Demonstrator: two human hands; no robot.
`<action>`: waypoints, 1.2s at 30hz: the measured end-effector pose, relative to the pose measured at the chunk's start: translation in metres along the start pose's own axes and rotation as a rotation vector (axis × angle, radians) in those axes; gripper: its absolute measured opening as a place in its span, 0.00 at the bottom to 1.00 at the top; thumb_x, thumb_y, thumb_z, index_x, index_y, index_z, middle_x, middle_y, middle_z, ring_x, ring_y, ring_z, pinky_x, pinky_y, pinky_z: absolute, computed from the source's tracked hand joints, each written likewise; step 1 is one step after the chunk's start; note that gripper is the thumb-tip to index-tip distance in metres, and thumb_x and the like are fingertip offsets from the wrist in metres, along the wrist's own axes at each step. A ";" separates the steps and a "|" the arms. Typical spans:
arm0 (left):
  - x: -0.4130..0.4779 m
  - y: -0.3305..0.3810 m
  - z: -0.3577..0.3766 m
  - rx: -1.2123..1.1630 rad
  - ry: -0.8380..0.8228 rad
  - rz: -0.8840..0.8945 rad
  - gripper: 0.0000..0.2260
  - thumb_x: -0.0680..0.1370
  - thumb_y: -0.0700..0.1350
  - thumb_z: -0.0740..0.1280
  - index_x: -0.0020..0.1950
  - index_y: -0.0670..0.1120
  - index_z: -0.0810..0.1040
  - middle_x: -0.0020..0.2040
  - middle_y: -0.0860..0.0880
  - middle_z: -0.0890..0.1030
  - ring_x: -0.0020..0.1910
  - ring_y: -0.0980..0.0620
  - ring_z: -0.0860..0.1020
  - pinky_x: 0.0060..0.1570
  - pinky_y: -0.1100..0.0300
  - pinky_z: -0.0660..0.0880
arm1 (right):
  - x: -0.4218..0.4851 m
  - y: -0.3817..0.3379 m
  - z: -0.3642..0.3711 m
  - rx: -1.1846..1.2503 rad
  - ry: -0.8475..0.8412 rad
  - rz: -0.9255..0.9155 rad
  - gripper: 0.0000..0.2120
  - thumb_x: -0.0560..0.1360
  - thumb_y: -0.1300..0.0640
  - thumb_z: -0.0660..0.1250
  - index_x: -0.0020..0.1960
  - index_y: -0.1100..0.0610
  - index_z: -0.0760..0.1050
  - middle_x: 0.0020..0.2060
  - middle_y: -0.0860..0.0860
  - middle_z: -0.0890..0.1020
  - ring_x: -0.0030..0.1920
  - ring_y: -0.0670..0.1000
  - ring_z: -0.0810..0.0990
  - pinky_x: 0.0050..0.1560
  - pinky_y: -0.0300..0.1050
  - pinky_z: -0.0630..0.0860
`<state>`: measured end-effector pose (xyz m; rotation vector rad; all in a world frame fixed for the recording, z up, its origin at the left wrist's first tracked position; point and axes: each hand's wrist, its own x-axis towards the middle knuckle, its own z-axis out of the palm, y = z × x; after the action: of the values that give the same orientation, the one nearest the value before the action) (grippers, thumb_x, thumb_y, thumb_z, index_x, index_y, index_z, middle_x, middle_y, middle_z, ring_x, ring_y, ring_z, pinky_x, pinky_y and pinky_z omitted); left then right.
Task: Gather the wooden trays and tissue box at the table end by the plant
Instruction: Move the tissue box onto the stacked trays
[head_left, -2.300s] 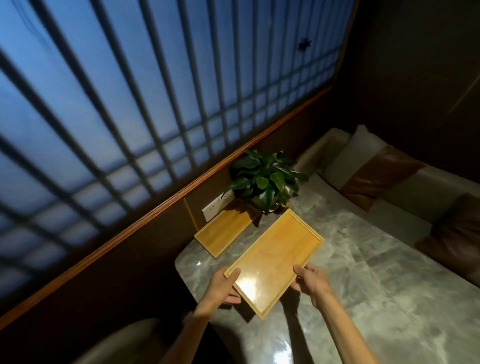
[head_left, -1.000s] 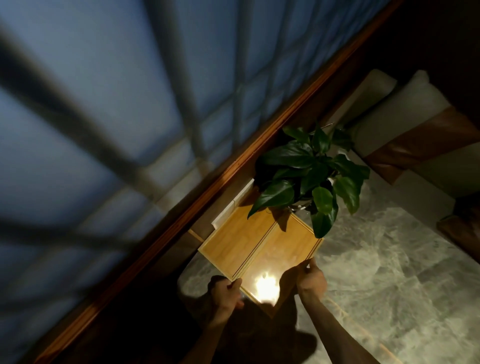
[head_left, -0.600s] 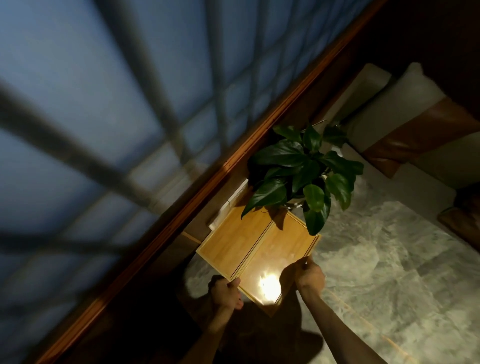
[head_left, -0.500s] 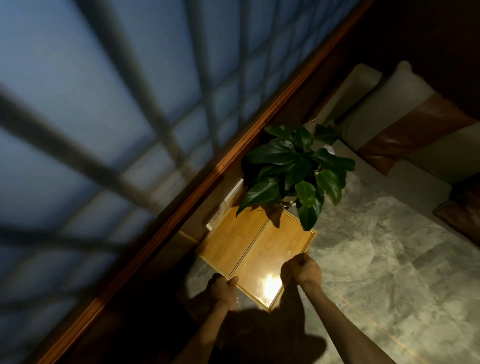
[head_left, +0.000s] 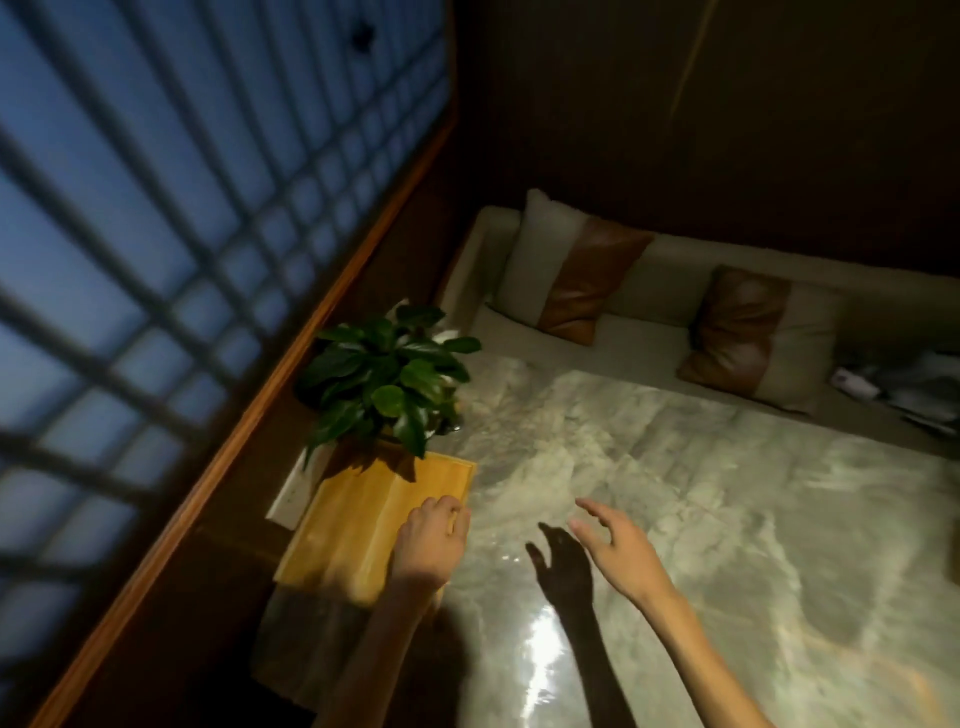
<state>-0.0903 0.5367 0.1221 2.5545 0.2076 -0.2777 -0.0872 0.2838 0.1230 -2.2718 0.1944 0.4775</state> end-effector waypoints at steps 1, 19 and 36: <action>-0.007 0.017 0.007 -0.011 -0.075 -0.010 0.16 0.80 0.52 0.58 0.62 0.48 0.77 0.60 0.45 0.78 0.60 0.44 0.76 0.61 0.48 0.73 | -0.014 0.019 -0.016 -0.039 -0.002 0.005 0.22 0.78 0.48 0.66 0.70 0.53 0.73 0.68 0.51 0.76 0.70 0.52 0.73 0.72 0.46 0.66; -0.072 0.260 0.185 -0.043 -0.424 0.340 0.14 0.80 0.51 0.61 0.61 0.48 0.79 0.61 0.47 0.81 0.62 0.48 0.77 0.63 0.55 0.71 | -0.211 0.262 -0.202 0.287 0.292 0.436 0.20 0.79 0.47 0.63 0.67 0.55 0.76 0.66 0.51 0.79 0.63 0.48 0.78 0.65 0.40 0.71; -0.013 0.572 0.403 0.035 -0.578 0.263 0.12 0.80 0.47 0.58 0.55 0.44 0.78 0.56 0.39 0.82 0.57 0.39 0.79 0.55 0.51 0.74 | -0.077 0.473 -0.437 0.596 0.512 0.583 0.19 0.80 0.49 0.61 0.65 0.60 0.76 0.62 0.60 0.80 0.63 0.60 0.77 0.66 0.55 0.72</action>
<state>-0.0478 -0.1609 0.0872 2.3815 -0.3497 -0.8946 -0.1721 -0.3585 0.1025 -1.6750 1.1188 0.0824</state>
